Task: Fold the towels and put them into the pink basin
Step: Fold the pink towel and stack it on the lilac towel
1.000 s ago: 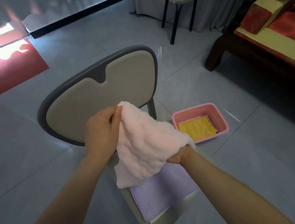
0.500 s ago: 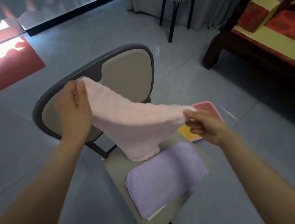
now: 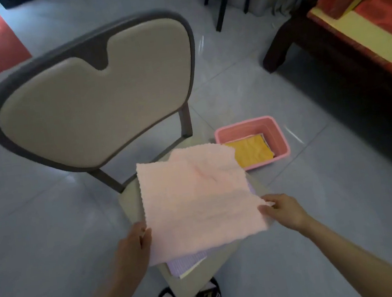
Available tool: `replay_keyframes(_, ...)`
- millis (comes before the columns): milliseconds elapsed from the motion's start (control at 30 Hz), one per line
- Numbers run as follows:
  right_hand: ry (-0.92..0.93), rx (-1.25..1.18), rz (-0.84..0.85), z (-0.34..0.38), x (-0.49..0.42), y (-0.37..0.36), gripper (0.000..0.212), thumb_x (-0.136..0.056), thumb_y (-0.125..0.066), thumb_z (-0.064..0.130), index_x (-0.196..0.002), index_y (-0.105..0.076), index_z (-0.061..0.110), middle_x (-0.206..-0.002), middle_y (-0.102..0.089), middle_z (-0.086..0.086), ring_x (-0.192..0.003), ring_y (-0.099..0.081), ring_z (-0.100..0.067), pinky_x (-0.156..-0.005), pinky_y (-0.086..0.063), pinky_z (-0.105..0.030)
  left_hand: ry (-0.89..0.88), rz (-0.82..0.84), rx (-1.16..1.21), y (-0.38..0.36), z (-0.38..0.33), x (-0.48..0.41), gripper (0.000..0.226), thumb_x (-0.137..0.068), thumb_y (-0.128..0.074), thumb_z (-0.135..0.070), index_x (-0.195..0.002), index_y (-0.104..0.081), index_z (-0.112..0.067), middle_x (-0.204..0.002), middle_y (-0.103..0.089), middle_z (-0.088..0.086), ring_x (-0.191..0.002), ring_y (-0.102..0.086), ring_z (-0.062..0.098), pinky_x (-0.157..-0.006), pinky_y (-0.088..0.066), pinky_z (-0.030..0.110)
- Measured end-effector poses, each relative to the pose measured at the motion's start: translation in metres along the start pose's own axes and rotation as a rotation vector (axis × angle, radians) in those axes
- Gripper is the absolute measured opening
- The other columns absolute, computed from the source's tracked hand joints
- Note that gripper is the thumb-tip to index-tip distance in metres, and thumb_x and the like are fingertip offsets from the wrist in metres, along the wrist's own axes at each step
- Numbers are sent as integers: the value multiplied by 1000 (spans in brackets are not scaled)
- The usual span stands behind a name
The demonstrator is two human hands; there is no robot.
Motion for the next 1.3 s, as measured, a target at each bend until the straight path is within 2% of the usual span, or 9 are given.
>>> replay_keyframes(100, -20, 175, -85, -28, -5, -43, 55, -91, -57, 28, -142, -40, 32, -78, -68, 0, -80, -63, -25, -70, -44, -31, 59, 83, -12, -40, 25, -4, 20, -94, -53, -15, -107, -62, -3, -95, -70, 21, -88, -65, 36, -63, -30, 29)
replay_keyframes(233, 93, 485, 58, -38, -9, -85, 61, -94, -45, 33, -144, -15, 49, -86, -66, -4, -82, -61, -23, -64, -38, -31, 24, 306, -125, -77, 48, -15, 9, -95, -50, -18, -100, -58, -18, -86, -63, 6, -76, -58, 22, -60, -34, 27)
replay_keyframes(300, 56, 619, 174, -28, -13, -88, 56, -89, -48, 45, -142, -29, 48, -116, -64, -3, -106, -60, -23, -75, -43, -31, -56, 393, -179, -80, 48, -25, 16, -94, -52, -26, -80, -56, -22, -66, -55, -6, -59, -54, 11, -51, -35, 16)
replay_keyframes(400, 12, 562, 28, 6, -43, -55, 34, -81, -55, 55, -111, -64, 40, -107, -54, 2, -107, -59, -23, -79, -44, -30, -105, 239, -230, -69, 41, -77, 38, -92, -52, -29, -56, -48, -18, -55, -52, -4, -55, -53, 11, -51, -35, 21)
replay_keyframes(533, 229, 256, -286, 57, -112, -23, 24, -80, -63, 34, -101, -70, 26, -95, -61, -2, -88, -60, -22, -74, -44, -31, -252, -68, -183, -55, 8, -153, 18, -83, -65, -23, -96, -63, -10, -96, -63, 11, -92, -59, 31, -81, -48, 41)
replay_keyframes(667, 190, 111, -177, 69, -187, -57, 36, -77, -71, 21, -112, -64, 15, -108, -64, -6, -94, -60, -22, -86, -48, -33, -170, 155, -398, -84, -3, -185, 47, -80, -67, -38, -119, -49, -19, -119, -53, 5, -112, -50, 27, -93, -43, 41)
replay_keyframes(1000, 445, 401, -85, 82, -207, -69, 20, -78, -60, 26, -93, -73, 25, -80, -64, 0, -89, -58, -25, -68, -40, -28, -387, 73, -113, -43, -31, -195, 25, -78, -72, -38, -69, -52, -26, -66, -57, -6, -63, -56, 12, -59, -42, 25)
replay_keyframes(1167, 500, 399, -157, 76, -178, -27, 32, -94, -50, 30, -124, -62, 32, -100, -73, -11, -83, -62, -31, -69, -45, -32, -345, 461, 119, -10, -62, -205, 44, -50, -79, -57, -73, -70, -22, -71, -69, 2, -67, -65, 17, -55, -48, 22)
replay_keyframes(1300, 495, 123, -372, 60, -154, 26, 29, -87, -51, 37, -96, -74, 24, -83, -74, 0, -73, -64, -17, -67, -50, -33, -178, 752, 193, -13, -66, -208, 43, -54, -87, -43, -83, -75, -14, -80, -75, 10, -73, -72, 26, -62, -55, 33)
Point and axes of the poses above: each hand's wrist, its own x-axis away from the middle knuckle, its own y-axis out of the back of the hand, z = x × y, the point moved 5 cm from there along -x, towards the middle knuckle
